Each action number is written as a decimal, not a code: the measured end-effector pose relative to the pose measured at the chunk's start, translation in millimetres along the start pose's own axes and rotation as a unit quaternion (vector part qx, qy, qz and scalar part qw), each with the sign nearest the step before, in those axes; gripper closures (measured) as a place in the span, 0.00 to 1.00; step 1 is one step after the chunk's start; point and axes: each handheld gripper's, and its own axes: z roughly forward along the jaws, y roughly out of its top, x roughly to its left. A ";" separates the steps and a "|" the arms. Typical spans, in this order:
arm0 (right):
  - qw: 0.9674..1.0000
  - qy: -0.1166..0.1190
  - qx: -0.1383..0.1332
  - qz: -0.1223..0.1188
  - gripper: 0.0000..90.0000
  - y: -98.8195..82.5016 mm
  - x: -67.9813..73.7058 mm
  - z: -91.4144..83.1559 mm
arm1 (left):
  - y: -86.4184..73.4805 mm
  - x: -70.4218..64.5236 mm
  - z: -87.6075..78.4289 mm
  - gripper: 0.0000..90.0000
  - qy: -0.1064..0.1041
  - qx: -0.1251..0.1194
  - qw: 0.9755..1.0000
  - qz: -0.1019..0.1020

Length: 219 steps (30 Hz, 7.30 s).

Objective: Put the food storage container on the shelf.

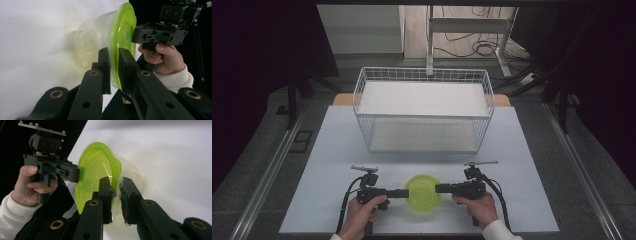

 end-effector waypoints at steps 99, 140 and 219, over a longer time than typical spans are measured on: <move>0.985 0.011 -0.123 -0.118 0.90 184.6 92.2 -86.0 | 188.6 -135.4 -62.3 0.92 -0.024 -0.048 0.986 0.158; 0.990 0.006 -0.121 0.075 0.86 258.2 29.0 -64.6 | 279.4 -83.7 -27.9 0.88 -0.051 -0.052 0.997 0.022; 0.973 -0.144 -0.076 -0.166 0.29 11.5 -1.8 -101.9 | 23.6 -18.1 -74.4 0.30 0.178 -0.052 0.958 0.219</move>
